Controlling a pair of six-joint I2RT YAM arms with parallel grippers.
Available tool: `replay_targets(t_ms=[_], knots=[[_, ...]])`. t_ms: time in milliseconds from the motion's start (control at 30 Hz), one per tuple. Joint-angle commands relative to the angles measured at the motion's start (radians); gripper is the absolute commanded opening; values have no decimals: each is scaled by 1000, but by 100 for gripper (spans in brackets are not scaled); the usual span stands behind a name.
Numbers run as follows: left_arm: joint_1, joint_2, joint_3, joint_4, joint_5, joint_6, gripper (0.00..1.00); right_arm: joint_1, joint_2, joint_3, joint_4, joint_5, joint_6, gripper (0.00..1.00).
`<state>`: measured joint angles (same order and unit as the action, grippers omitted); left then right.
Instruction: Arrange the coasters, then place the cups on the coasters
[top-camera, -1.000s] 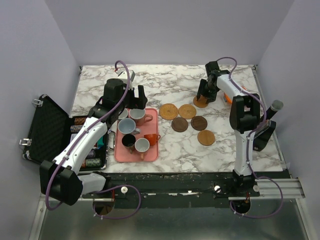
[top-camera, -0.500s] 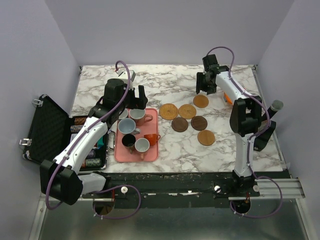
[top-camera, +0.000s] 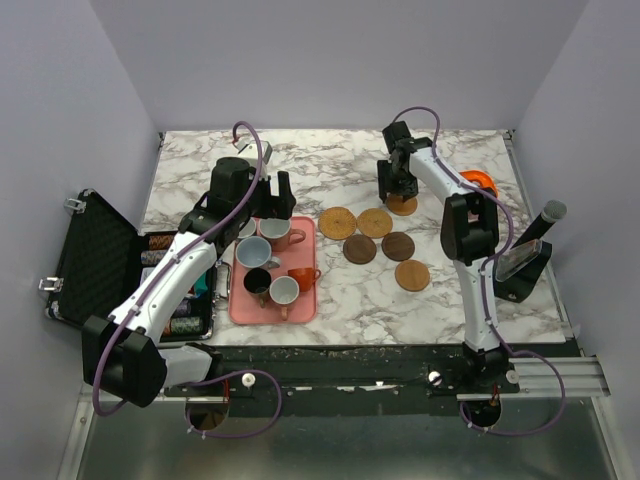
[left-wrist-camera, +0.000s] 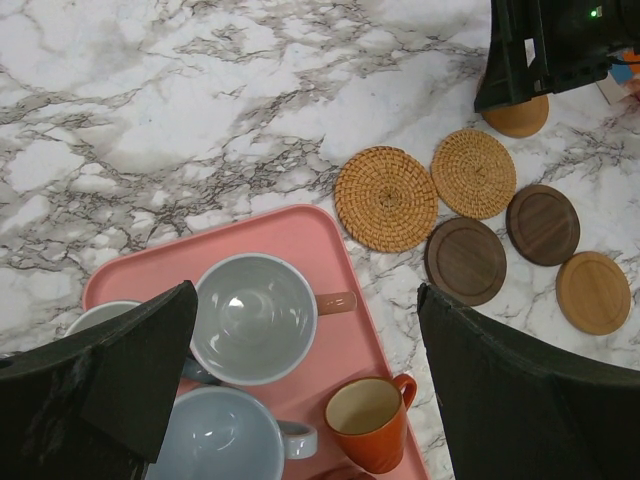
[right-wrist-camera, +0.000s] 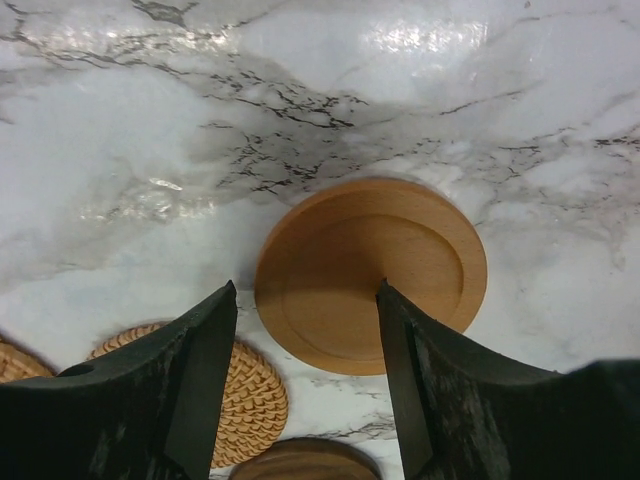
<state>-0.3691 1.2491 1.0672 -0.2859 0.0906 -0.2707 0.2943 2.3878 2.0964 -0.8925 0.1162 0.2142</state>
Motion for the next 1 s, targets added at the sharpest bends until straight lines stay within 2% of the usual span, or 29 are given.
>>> replay_targets(t_ms=[0,167,500,833,967], knots=[[-7,3,-4,1,1,-1,99,-6,36,50,-68,62,17,65],[-7,1,-4,1,4,-1,99,-6,36,41,-114,95,59,60],[-7,-8,-4,1,9,-4,99,-6,-56,-139,-121,74,126,50],[-8,-20,-4,2,9,-4,99,-6,-179,-349,-30,7,151,49],[-10,-19,-4,2,8,-4,99,-6,-214,-380,9,-23,139,53]])
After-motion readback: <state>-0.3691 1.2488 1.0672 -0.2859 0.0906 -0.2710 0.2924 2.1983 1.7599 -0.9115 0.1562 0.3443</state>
